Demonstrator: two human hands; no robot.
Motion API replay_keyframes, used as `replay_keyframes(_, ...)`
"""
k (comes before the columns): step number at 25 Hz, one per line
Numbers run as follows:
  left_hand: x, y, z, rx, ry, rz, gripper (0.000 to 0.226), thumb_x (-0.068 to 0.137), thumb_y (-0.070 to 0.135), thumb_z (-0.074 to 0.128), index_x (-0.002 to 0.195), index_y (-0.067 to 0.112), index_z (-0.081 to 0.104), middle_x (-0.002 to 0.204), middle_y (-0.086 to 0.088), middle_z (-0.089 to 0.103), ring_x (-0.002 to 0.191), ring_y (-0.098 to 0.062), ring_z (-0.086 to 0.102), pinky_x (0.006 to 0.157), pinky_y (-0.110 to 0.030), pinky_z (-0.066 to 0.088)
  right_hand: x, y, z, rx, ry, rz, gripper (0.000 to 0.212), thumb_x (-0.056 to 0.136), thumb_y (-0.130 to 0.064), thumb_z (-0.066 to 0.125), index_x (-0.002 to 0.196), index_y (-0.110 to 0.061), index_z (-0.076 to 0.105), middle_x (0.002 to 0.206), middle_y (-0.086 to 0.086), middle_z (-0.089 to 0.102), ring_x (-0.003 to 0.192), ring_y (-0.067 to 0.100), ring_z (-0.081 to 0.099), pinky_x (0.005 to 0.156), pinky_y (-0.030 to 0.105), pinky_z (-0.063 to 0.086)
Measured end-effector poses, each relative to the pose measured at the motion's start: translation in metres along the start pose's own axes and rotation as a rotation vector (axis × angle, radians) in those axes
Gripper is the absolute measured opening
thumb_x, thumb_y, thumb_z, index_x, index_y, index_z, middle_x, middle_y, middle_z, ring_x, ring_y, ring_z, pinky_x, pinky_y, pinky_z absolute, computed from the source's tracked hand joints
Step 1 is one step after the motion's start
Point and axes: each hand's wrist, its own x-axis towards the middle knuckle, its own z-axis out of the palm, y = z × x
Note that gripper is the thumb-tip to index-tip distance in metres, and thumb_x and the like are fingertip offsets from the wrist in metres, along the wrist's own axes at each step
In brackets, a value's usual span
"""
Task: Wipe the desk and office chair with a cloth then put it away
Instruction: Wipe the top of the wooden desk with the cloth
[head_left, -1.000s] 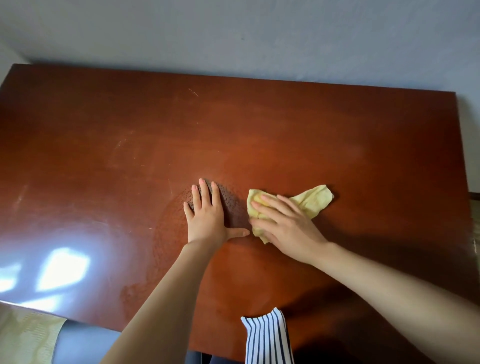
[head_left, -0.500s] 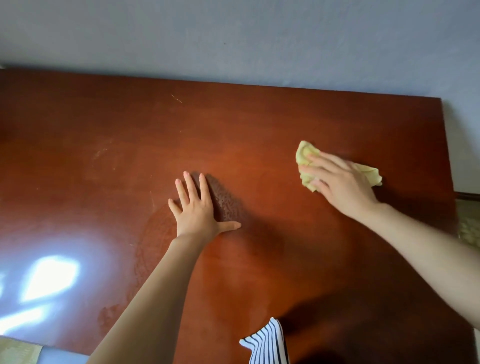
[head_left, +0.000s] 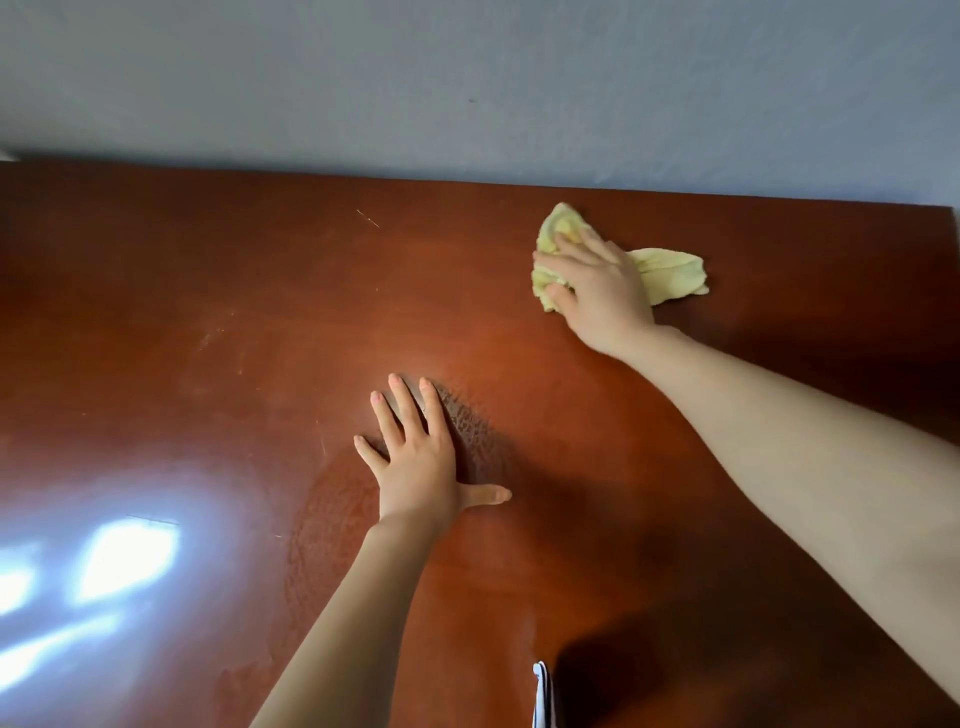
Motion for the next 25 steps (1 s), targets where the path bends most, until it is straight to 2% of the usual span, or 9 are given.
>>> replay_keyframes(4,0.000,-0.001,-0.002,-0.011,-0.014,-0.006,0.146,0.052,0.083,0.059,0.144,0.008,-0.026,0.151,-0.019,-0.031,0.140,-0.041,-0.022,0.110,-0.063,0.008,-0.035,-0.034,0.013,-0.017,-0.144,-0.279,0.043,0.100,-0.031,0.037,0.142,-0.039,0.036,0.155,-0.010,0.020,0.147,0.016,0.003,0.118,0.041,-0.005)
replay_keyframes(7,-0.001,-0.002,-0.002,-0.026,-0.014,-0.010,0.146,0.053,0.081,0.062,0.144,0.010,-0.026,0.152,-0.017,-0.031,0.141,-0.039,-0.023,0.111,-0.062,0.007,-0.080,-0.047,0.018,-0.117,-0.182,-0.370,0.050,0.100,-0.025,0.036,0.146,-0.040,0.024,0.155,-0.013,0.007,0.145,0.019,-0.013,0.115,0.049,-0.014)
replay_keyframes(9,0.000,-0.002,-0.003,-0.038,-0.015,-0.010,0.146,0.053,0.080,0.064,0.144,0.011,-0.026,0.152,-0.017,-0.031,0.141,-0.038,-0.023,0.111,-0.062,0.007,-0.110,-0.050,0.019,-0.120,-0.211,-0.407,0.057,0.097,-0.016,0.043,0.147,-0.037,0.025,0.156,-0.011,0.006,0.144,0.021,-0.017,0.114,0.051,-0.016)
replay_keyframes(12,0.000,-0.002,-0.002,-0.062,-0.016,-0.008,0.146,0.053,0.079,0.066,0.145,0.012,-0.026,0.152,-0.015,-0.032,0.141,-0.037,-0.023,0.111,-0.061,0.007,-0.143,-0.047,0.007,0.010,-0.307,-0.503,0.044,0.097,-0.017,0.050,0.139,-0.029,0.046,0.154,-0.007,0.027,0.147,0.021,0.007,0.118,0.051,-0.001)
replay_keyframes(15,0.000,-0.002,-0.002,-0.058,-0.002,-0.002,0.147,0.052,0.080,0.065,0.145,0.012,-0.026,0.152,-0.015,-0.031,0.141,-0.037,-0.023,0.111,-0.062,0.008,-0.142,-0.038,-0.014,0.172,-0.182,-0.397,0.035,0.094,-0.023,0.057,0.129,-0.023,0.059,0.136,0.000,0.054,0.132,0.021,0.043,0.111,0.047,0.031)
replay_keyframes(17,0.000,-0.003,-0.001,-0.060,0.001,0.003,0.148,0.051,0.081,0.065,0.145,0.012,-0.026,0.152,-0.015,-0.031,0.141,-0.037,-0.022,0.111,-0.062,0.008,-0.131,-0.040,-0.023,0.094,-0.153,-0.279,0.036,0.095,-0.033,0.054,0.131,-0.027,0.056,0.130,0.001,0.054,0.124,0.022,0.043,0.104,0.045,0.037)
replay_keyframes(20,0.000,-0.003,0.000,-0.063,0.004,0.004,0.148,0.051,0.081,0.064,0.144,0.011,-0.027,0.152,-0.016,-0.031,0.141,-0.038,-0.023,0.111,-0.062,0.008,-0.122,-0.055,-0.014,-0.145,-0.286,-0.238,0.041,0.096,-0.045,0.044,0.137,-0.038,0.044,0.143,-0.001,0.037,0.131,0.026,0.027,0.108,0.047,0.024)
replay_keyframes(22,0.000,-0.003,0.001,-0.056,0.010,0.004,0.147,0.051,0.082,0.063,0.144,0.011,-0.027,0.152,-0.016,-0.031,0.141,-0.038,-0.023,0.111,-0.062,0.008,-0.118,-0.065,-0.010,-0.201,-0.269,-0.218,0.036,0.096,-0.038,0.046,0.132,-0.036,0.045,0.136,-0.003,0.041,0.126,0.025,0.031,0.105,0.048,0.026)
replay_keyframes(25,0.001,-0.002,0.001,-0.049,0.011,0.000,0.147,0.052,0.082,0.062,0.144,0.011,-0.028,0.151,-0.016,-0.032,0.141,-0.038,-0.024,0.111,-0.062,0.007,-0.104,-0.075,-0.018,-0.135,-0.246,-0.270,0.024,0.094,-0.016,0.050,0.114,-0.029,0.051,0.114,-0.006,0.048,0.110,0.021,0.041,0.090,0.037,0.035)
